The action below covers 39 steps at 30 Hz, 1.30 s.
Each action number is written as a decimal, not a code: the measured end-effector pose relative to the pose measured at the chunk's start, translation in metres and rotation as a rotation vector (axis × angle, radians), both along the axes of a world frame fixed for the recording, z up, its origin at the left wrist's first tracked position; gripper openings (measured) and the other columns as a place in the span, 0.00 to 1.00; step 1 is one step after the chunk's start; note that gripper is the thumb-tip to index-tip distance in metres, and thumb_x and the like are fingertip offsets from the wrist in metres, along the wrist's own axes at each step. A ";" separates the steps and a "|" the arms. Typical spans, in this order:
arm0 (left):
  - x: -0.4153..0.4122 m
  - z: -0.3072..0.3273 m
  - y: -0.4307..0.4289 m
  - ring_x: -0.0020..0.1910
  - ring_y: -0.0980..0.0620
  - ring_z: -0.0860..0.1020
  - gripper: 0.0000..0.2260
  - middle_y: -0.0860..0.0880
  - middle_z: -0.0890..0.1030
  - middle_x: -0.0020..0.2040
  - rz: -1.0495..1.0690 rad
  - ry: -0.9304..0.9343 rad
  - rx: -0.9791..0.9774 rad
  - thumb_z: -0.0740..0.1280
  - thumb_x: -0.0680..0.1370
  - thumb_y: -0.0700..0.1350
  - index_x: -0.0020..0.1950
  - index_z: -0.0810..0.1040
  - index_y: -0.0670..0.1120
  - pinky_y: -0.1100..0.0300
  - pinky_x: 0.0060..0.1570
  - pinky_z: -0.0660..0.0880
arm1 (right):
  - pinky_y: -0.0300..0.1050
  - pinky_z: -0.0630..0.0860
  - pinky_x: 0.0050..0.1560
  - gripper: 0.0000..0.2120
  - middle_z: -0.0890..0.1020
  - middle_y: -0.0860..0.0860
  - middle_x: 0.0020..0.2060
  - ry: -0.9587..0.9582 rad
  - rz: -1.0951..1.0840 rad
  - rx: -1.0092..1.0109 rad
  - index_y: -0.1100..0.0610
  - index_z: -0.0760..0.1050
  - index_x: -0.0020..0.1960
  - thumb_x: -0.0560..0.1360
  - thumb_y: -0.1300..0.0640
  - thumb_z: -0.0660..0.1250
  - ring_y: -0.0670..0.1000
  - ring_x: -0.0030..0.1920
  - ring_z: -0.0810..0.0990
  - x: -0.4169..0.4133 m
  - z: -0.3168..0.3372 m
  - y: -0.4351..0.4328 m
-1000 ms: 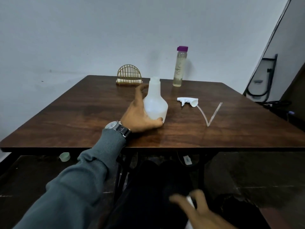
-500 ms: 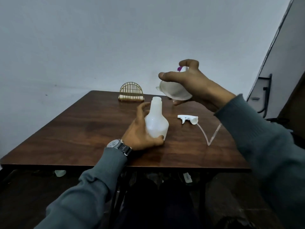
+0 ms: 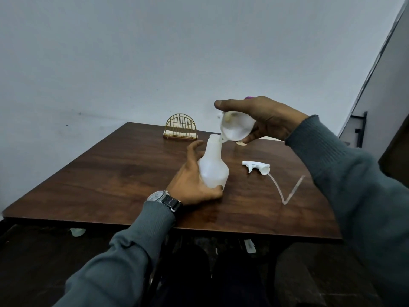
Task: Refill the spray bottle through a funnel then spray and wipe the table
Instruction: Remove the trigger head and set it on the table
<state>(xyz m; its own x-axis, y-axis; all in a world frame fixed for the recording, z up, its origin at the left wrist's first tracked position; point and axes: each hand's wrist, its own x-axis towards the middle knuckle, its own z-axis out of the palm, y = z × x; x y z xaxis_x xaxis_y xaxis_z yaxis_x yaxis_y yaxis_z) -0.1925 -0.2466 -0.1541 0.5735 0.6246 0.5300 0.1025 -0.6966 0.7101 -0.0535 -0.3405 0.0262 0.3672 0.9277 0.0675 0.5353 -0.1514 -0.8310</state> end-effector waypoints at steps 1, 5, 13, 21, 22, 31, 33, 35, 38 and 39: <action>-0.001 0.000 0.000 0.55 0.53 0.82 0.52 0.53 0.76 0.64 0.008 0.001 -0.008 0.81 0.63 0.47 0.76 0.49 0.55 0.53 0.57 0.80 | 0.50 0.78 0.44 0.29 0.88 0.54 0.53 -0.021 0.002 -0.021 0.53 0.85 0.51 0.62 0.33 0.80 0.57 0.48 0.88 0.000 0.001 -0.001; -0.003 0.000 0.001 0.57 0.51 0.81 0.53 0.52 0.74 0.66 0.020 0.000 -0.017 0.81 0.63 0.49 0.77 0.49 0.55 0.49 0.59 0.80 | 0.49 0.69 0.42 0.22 0.85 0.59 0.41 -0.074 0.014 -0.043 0.51 0.78 0.43 0.65 0.35 0.78 0.57 0.38 0.78 -0.002 0.005 -0.004; -0.002 0.001 -0.001 0.59 0.54 0.80 0.53 0.56 0.73 0.66 0.024 0.007 -0.014 0.81 0.64 0.48 0.77 0.49 0.53 0.51 0.60 0.79 | 0.47 0.73 0.41 0.21 0.75 0.57 0.37 -0.052 -0.025 0.067 0.56 0.78 0.42 0.69 0.39 0.77 0.51 0.30 0.72 -0.009 0.007 0.003; -0.003 0.001 0.001 0.60 0.53 0.79 0.53 0.56 0.73 0.67 0.014 0.010 -0.011 0.82 0.65 0.48 0.77 0.48 0.53 0.50 0.61 0.79 | 0.42 0.77 0.35 0.24 0.80 0.50 0.44 -0.215 0.053 0.043 0.56 0.83 0.50 0.69 0.35 0.76 0.50 0.42 0.78 -0.008 0.001 0.018; -0.003 0.000 0.002 0.60 0.53 0.79 0.53 0.56 0.73 0.68 0.013 0.010 -0.009 0.82 0.65 0.48 0.77 0.48 0.53 0.49 0.61 0.79 | 0.42 0.79 0.38 0.28 0.80 0.48 0.52 -0.240 0.050 0.041 0.56 0.82 0.59 0.70 0.35 0.76 0.49 0.47 0.79 -0.009 -0.001 0.018; -0.004 0.001 0.002 0.62 0.52 0.78 0.53 0.54 0.72 0.70 0.018 0.016 -0.020 0.81 0.63 0.52 0.77 0.49 0.55 0.50 0.60 0.80 | 0.42 0.83 0.48 0.49 0.78 0.52 0.69 -0.328 0.047 0.114 0.53 0.65 0.80 0.68 0.32 0.76 0.49 0.63 0.80 -0.019 -0.013 0.019; -0.004 0.001 0.002 0.63 0.52 0.78 0.53 0.54 0.72 0.69 0.016 0.016 -0.020 0.81 0.62 0.52 0.77 0.49 0.54 0.49 0.60 0.80 | 0.41 0.83 0.47 0.48 0.75 0.52 0.72 -0.334 0.059 0.123 0.53 0.64 0.81 0.69 0.33 0.76 0.49 0.65 0.78 -0.021 -0.014 0.016; -0.004 0.001 0.002 0.62 0.53 0.78 0.54 0.55 0.72 0.68 0.015 0.014 -0.019 0.82 0.63 0.50 0.78 0.50 0.52 0.50 0.61 0.79 | 0.41 0.83 0.49 0.48 0.72 0.52 0.75 -0.335 0.071 0.118 0.51 0.62 0.82 0.70 0.34 0.76 0.49 0.68 0.76 -0.021 -0.016 0.013; -0.003 0.000 0.003 0.63 0.54 0.77 0.53 0.56 0.72 0.67 0.007 0.010 -0.011 0.82 0.63 0.49 0.78 0.50 0.50 0.50 0.62 0.78 | 0.51 0.80 0.63 0.50 0.69 0.52 0.77 -0.310 0.066 0.129 0.47 0.59 0.83 0.68 0.33 0.77 0.50 0.71 0.73 -0.020 -0.018 0.009; -0.003 0.000 0.004 0.63 0.54 0.77 0.53 0.57 0.73 0.66 0.005 0.008 -0.012 0.82 0.64 0.49 0.78 0.50 0.50 0.50 0.62 0.78 | 0.52 0.77 0.68 0.51 0.69 0.52 0.76 -0.297 0.063 0.146 0.47 0.59 0.82 0.67 0.34 0.77 0.50 0.71 0.73 -0.018 -0.019 0.007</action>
<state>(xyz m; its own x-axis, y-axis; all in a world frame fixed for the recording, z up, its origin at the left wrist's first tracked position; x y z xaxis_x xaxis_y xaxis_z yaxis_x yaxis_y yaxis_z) -0.1956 -0.2429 -0.1540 0.5748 0.6335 0.5179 0.1119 -0.6879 0.7172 -0.0719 -0.3330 0.0077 0.2539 0.9205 0.2969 0.7619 -0.0013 -0.6477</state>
